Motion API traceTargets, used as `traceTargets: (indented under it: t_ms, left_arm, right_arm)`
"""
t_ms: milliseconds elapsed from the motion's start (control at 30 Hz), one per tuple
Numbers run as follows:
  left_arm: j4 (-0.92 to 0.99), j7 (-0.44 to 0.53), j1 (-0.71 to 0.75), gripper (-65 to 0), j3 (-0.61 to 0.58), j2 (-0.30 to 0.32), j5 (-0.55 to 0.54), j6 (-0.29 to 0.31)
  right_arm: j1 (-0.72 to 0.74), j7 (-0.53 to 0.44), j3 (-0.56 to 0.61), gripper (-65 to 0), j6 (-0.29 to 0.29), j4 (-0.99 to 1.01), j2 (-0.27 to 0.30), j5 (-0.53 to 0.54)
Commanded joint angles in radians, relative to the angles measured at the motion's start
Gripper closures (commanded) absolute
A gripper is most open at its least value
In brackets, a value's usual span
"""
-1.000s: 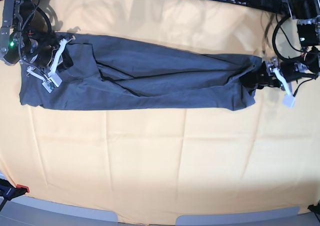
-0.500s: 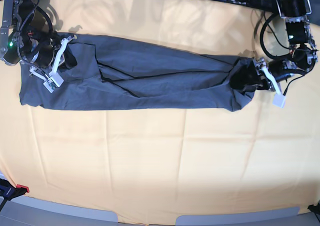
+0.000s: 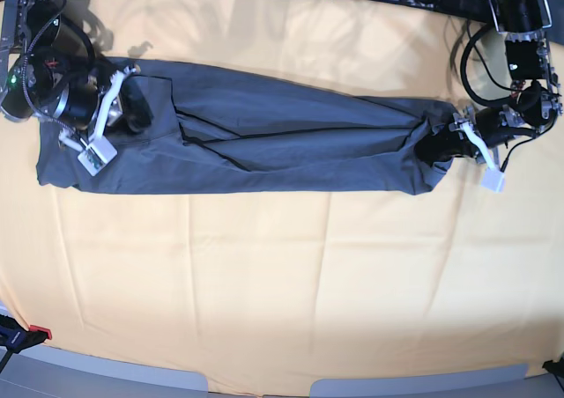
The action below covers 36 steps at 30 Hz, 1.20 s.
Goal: Fold the T-shirt properly
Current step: 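Grasp the ends of the folded grey strip with both grippers, then fold the strip end held by the left gripper toward the right gripper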
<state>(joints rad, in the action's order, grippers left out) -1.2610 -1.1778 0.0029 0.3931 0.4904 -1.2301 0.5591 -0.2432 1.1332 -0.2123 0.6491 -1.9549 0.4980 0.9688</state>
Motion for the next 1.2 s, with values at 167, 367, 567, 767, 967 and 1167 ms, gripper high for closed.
traceTargets:
  t_ms: [167, 367, 567, 767, 967, 1167]
  left_arm:
    - [0.0, -0.007, -0.005, 0.0, 0.01, 0.108, 0.026, -0.018]
    - [0.0, -0.007, -0.035, 0.0, 0.038, 0.224, 0.024, -0.019]
    - [0.0, -0.106, -0.037, 0.0, 0.109, 0.269, -0.118, -0.038]
    - [-0.027, -0.218, -0.035, 0.0, 0.126, 0.261, -0.253, 0.005]
    - [-0.15, -0.218, -0.033, 0.0, 0.125, 0.232, -0.253, -0.01]
    - [-0.354, -0.218, -0.018, 0.0, 0.125, 0.102, -0.253, 0.003]
  right_arm:
    - [0.043, -0.015, -0.011, -26.6, -0.006, -0.054, 0.017, 0.002]
    - [0.029, -0.015, -0.011, -26.6, -0.006, -0.054, 0.017, 0.003]
    - [0.003, -0.024, -0.011, -26.6, -0.006, -0.053, 0.011, 0.008]
    - [-0.002, -0.042, -0.011, -26.6, 0.002, -0.053, 0.01, 0.0]
    - [-0.014, -0.041, -0.011, -26.6, 0.006, -0.053, -0.049, 0.0]
    - [-0.014, -0.041, -0.011, -26.6, 0.028, -0.053, -0.08, 0.0]
